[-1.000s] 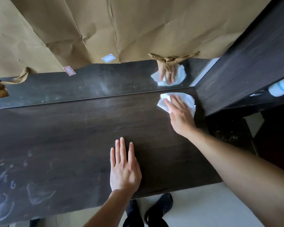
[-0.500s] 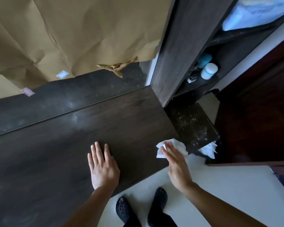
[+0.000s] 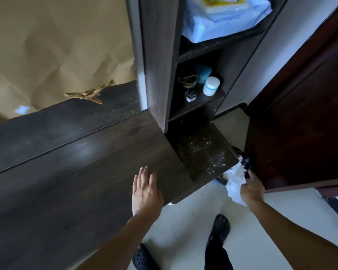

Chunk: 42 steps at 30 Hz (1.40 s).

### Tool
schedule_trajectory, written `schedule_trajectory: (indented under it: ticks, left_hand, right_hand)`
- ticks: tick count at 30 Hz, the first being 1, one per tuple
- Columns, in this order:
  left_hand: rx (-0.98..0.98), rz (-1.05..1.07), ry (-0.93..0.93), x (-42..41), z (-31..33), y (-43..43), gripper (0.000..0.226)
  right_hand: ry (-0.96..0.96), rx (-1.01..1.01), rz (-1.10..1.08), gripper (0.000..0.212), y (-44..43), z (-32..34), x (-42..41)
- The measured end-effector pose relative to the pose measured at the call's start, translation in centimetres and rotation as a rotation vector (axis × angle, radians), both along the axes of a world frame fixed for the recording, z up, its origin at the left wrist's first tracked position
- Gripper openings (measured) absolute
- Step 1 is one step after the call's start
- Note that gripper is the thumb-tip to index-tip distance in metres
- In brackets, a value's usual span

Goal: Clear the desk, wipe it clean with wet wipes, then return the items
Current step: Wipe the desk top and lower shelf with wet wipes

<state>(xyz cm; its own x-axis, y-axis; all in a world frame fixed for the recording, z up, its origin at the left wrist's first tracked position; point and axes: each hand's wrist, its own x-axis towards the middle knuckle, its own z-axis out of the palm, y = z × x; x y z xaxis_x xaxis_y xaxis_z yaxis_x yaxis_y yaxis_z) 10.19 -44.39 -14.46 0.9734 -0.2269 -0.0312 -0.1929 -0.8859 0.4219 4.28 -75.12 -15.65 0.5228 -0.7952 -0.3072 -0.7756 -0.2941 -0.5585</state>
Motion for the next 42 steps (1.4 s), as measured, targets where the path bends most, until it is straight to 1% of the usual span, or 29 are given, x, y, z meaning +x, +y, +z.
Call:
schedule_trajectory:
  ticks: [1,2,3,5,7,10,11,12,14,16,17,19,20,21,24,27,29,30,32,33,34,35,37,38,39,40,41,42]
  left_hand:
    - [-0.025,0.014,-0.014,0.5,0.0,-1.8,0.046]
    - [-0.053,0.046,-0.019,1.1,0.0,-3.7,0.046]
    - [-0.081,0.102,-0.005,1.9,-0.1,-5.4,0.045]
    - [-0.125,0.278,0.053,3.4,-0.8,-8.6,0.046]
    - [-0.091,0.434,0.059,4.2,-2.0,-10.9,0.046]
    - [0.042,0.501,0.001,4.1,-3.9,-13.0,0.052]
    - [0.076,0.508,-0.007,4.0,-4.3,-13.3,0.053]
    - [0.094,0.519,-0.020,4.0,-4.5,-13.5,0.054]
    - [0.109,0.538,-0.051,4.1,-4.6,-13.7,0.054]
    - [0.131,0.535,-0.063,4.2,-4.5,-13.8,0.052]
    - [0.140,0.535,-0.066,4.2,-4.5,-13.9,0.051]
    - [0.146,0.547,-0.072,4.2,-4.5,-14.0,0.050]
    - [0.148,0.553,-0.078,4.2,-4.5,-14.0,0.049]
    - [0.149,0.554,-0.085,4.2,-4.5,-14.0,0.049]
    - [0.153,0.552,-0.105,4.2,-4.6,-14.0,0.048]
    - [0.163,0.554,-0.119,4.2,-4.7,-14.0,0.048]
    - [0.168,0.549,-0.124,4.2,-4.8,-14.0,0.047]
    - [0.170,0.549,-0.125,4.2,-4.8,-14.0,0.047]
    - [0.172,0.549,-0.120,4.1,-4.8,-14.0,0.047]
    - [0.171,0.549,-0.116,4.1,-4.8,-14.0,0.047]
    - [0.169,0.546,-0.113,4.1,-4.7,-14.1,0.047]
    - [0.168,0.544,-0.111,4.1,-4.7,-14.1,0.047]
    - [0.171,0.542,-0.119,4.1,-4.8,-14.0,0.047]
    - [0.172,0.541,-0.123,4.1,-4.9,-14.0,0.047]
    - [0.170,0.542,-0.125,4.1,-4.9,-14.0,0.047]
    - [0.167,0.544,-0.126,4.0,-4.9,-14.0,0.047]
    - [0.164,0.543,-0.128,4.0,-5.0,-14.0,0.047]
    - [0.162,0.538,-0.130,4.0,-5.0,-14.0,0.047]
  right_hand:
    - [0.000,0.084,-0.119,0.042,-1.8,-0.2,0.7]
    - [0.010,0.164,-0.180,0.040,-3.8,-0.6,1.7]
    - [0.028,0.243,-0.195,0.039,-5.7,-1.2,2.8]
    - [0.058,0.348,-0.131,0.038,-8.7,-1.8,5.5]
    - [0.016,0.400,-0.055,0.036,-10.5,-2.2,8.8]
    - [-0.140,0.393,-0.063,0.031,-11.5,-3.1,14.1]
    - [-0.183,0.368,-0.039,0.030,-11.6,-3.9,15.4]
    - [-0.211,0.304,0.043,0.029,-11.8,-4.8,16.4]
    - [-0.213,0.078,0.354,0.029,-12.0,-6.4,17.1]
    - [-0.180,-0.214,0.662,0.026,-12.3,-8.2,16.3]
    - [-0.178,-0.305,0.794,0.027,-12.5,-9.3,15.5]
    - [-0.166,-0.345,0.981,0.029,-12.6,-11.0,13.4]
    - [-0.163,-0.337,1.015,0.028,-12.7,-11.5,12.4]
    - [-0.172,-0.322,1.009,0.025,-12.8,-11.9,11.8]
    - [-0.189,-0.215,0.834,0.018,-12.7,-12.0,12.8]
    - [-0.103,-0.129,0.800,0.020,-12.4,-13.3,15.4]
    - [-0.129,-0.072,0.828,0.010,-11.6,-14.3,14.8]
    - [-0.147,-0.070,0.886,0.006,-11.0,-14.6,13.5]
    - [-0.160,-0.029,1.026,0.004,-10.7,-14.8,9.7]
    - [-0.169,0.001,1.062,0.005,-11.3,-14.7,8.5]
    - [-0.163,0.016,1.046,0.005,-12.2,-14.5,8.5]
    - [-0.146,0.007,0.983,0.005,-13.3,-14.3,9.3]
    - [-0.078,-0.055,0.775,0.016,-14.7,-14.4,12.0]
    - [-0.055,-0.097,0.673,0.018,-14.6,-14.3,13.1]
    - [-0.049,-0.133,0.610,0.015,-13.8,-14.4,13.5]
    - [-0.061,-0.148,0.595,0.011,-12.2,-14.1,13.2]
    - [-0.074,-0.120,0.630,0.012,-10.2,-13.9,12.3]
    - [-0.091,-0.066,0.722,0.013,-8.3,-14.1,10.8]
